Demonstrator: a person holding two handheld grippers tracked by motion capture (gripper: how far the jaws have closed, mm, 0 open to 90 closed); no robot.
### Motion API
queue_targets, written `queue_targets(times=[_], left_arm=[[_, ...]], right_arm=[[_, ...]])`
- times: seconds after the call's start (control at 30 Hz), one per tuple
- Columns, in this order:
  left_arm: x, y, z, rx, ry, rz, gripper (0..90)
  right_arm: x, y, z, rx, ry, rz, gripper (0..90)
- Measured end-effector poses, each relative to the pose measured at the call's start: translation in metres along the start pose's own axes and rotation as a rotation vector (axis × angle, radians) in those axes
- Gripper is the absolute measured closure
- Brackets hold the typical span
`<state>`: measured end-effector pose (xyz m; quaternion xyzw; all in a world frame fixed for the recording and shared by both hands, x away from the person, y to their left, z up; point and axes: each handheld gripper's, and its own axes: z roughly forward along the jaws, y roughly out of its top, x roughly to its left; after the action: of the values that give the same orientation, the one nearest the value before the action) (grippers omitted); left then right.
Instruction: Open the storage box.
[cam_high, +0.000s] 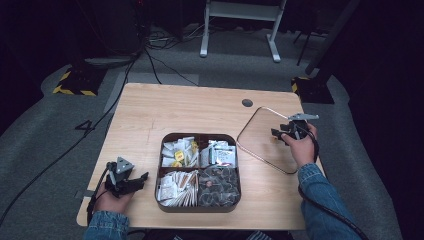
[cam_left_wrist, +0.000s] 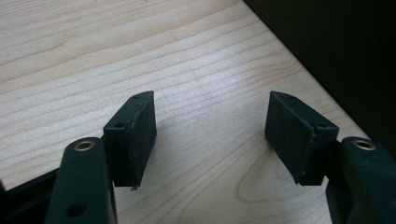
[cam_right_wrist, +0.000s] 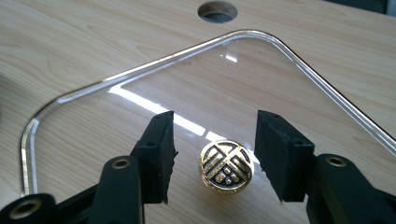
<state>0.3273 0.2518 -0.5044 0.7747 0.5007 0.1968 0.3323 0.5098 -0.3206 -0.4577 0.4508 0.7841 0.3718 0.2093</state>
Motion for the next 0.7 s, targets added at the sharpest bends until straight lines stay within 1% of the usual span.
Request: queue_targets(times=[0.17, 0.23, 0.3, 0.37, 0.57, 0.63, 0.67, 0.7], left_arm=[[0.000, 0.000, 0.000, 0.001, -0.002, 0.003, 34.3], [0.000, 0.000, 0.000, 0.001, -0.002, 0.003, 34.4], [-0.001, 0.000, 0.000, 0.000, -0.002, 0.001, 34.4], [-0.001, 0.000, 0.000, 0.000, -0.002, 0.001, 34.4], [-0.001, -0.001, 0.000, -0.001, -0.004, 0.002, 34.4], [-0.001, -0.001, -0.001, 0.002, -0.007, 0.005, 34.3], [-0.001, -0.001, -0.001, 0.002, -0.007, 0.006, 34.3], [-0.001, -0.001, -0.001, 0.000, -0.006, 0.006, 34.3]], right_arm=[[0.007, 0.008, -0.011, -0.033, 0.020, -0.002, 47.9], [0.011, 0.012, -0.016, -0.049, 0.036, -0.001, 47.6], [0.014, 0.015, -0.020, -0.053, 0.049, 0.003, 47.7], [0.018, 0.018, -0.024, -0.055, 0.064, 0.008, 48.1], [0.033, 0.027, -0.041, -0.091, 0.103, -0.002, 48.2], [0.039, 0.030, -0.045, -0.107, 0.124, 0.013, 47.7], [0.042, 0.031, -0.047, -0.113, 0.130, 0.031, 47.7], [0.044, 0.032, -0.049, -0.113, 0.130, 0.037, 47.7]])
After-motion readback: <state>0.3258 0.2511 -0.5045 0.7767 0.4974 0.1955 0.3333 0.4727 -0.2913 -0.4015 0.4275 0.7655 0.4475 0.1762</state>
